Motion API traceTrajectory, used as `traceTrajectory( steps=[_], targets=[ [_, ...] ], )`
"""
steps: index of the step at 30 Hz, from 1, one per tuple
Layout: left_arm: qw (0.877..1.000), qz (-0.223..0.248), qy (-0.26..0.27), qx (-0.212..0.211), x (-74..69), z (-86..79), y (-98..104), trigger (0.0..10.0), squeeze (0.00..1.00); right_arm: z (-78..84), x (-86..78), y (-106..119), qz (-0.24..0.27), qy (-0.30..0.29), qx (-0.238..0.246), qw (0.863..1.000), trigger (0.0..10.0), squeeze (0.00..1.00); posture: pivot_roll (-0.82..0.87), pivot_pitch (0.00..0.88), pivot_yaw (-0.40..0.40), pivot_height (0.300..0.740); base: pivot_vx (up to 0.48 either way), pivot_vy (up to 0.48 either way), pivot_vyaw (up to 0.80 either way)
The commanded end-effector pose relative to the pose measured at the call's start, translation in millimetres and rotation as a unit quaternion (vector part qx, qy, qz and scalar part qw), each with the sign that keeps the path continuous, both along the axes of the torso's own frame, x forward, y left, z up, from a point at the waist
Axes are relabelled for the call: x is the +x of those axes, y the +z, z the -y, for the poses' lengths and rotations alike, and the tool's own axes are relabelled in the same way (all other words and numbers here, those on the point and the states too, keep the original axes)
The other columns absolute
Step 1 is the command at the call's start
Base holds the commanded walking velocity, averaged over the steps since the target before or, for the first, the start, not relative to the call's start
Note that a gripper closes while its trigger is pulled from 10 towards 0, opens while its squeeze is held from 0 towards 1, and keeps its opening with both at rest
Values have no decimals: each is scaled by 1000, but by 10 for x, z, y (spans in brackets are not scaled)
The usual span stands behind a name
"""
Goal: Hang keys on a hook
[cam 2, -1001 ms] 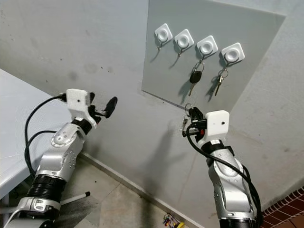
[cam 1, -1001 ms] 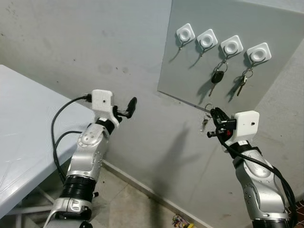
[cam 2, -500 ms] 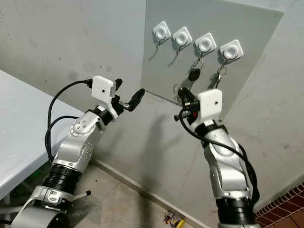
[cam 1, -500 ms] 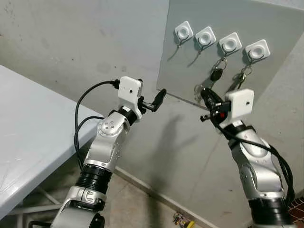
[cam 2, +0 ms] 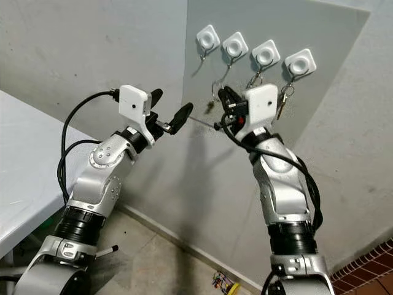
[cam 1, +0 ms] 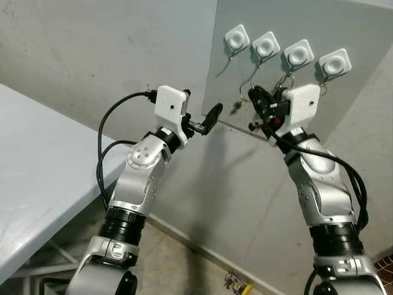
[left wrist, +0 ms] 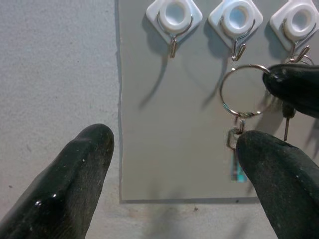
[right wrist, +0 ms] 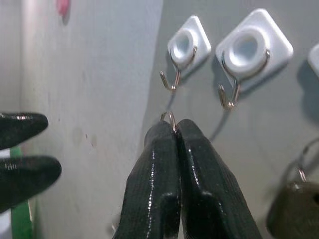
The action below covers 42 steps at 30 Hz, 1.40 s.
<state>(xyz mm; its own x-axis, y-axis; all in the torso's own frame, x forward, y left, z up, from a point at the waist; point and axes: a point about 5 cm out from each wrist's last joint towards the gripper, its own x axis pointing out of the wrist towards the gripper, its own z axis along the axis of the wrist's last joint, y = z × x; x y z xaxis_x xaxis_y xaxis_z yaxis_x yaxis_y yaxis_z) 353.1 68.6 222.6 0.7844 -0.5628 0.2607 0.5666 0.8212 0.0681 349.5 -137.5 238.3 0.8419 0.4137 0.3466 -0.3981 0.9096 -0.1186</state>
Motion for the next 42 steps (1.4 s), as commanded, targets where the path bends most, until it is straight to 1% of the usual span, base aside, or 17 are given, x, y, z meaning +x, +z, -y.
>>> traceTrajectory(
  steps=[1, 3, 16, 21, 22, 23, 24, 27, 29, 34, 42],
  targets=[
    [1000, 8, -11, 6, -24, 48, 51, 10000, 0, 32, 41, 68, 10, -3, 8, 1000, 10000, 0, 23, 0, -41, 740, 0, 0, 0],
    [1000, 6, -9, 5, -31, 42, 36, 10000, 0, 43, 78, 115, 15, -7, 19, 1000, 10000, 0, 27, 0, -43, 740, 0, 0, 0],
    [1000, -2, -1, 4, -40, 22, 0, 10000, 0, 153, 167, 260, 30, -24, 62, 997, 10000, 0, 32, 0, -46, 740, 0, 0, 0],
    [1000, -3, 1, 2, -42, 19, 4, 10000, 0, 159, 194, 293, 28, -21, 79, 996, 10000, 0, 33, 0, -47, 740, 0, 0, 0],
    [1000, -3, 1, 2, -41, 16, 7, 10000, 0, 164, 208, 305, 24, -22, 90, 995, 10000, 0, 34, 0, -47, 740, 0, 0, 0],
    [1000, -3, 1, 2, -41, 16, 7, 10000, 0, 164, 208, 305, 24, -22, 90, 995, 10000, 0, 34, 0, -47, 740, 0, 0, 0],
    [1000, -3, 2, 2, -38, 12, 7, 10000, 0, 171, 227, 303, 16, -22, 104, 994, 10000, 0, 34, 0, -47, 740, 0, 0, 0],
    [1000, -3, 4, 1, -40, 8, 7, 10000, 0, 175, 236, 293, 10, -20, 112, 994, 10000, 0, 36, 0, -48, 740, 0, 0, 0],
    [1000, -4, 6, 1, -39, -3, 9, 10000, 0, 175, 245, 255, -9, -15, 131, 991, 10000, 0, 39, 0, -49, 740, 0, 0, 0],
    [1000, -4, 12, 0, -33, -32, 16, 10000, 0, 198, 248, 130, -38, -15, 145, 989, 10000, 0, 41, 4, -48, 740, 0, 0, 0],
    [1000, -5, 15, -2, -35, -41, 18, 10000, 0, 209, 224, -39, -62, -17, 142, 988, 10000, 0, 41, 7, -46, 740, 0, 0, 0]
  ],
)
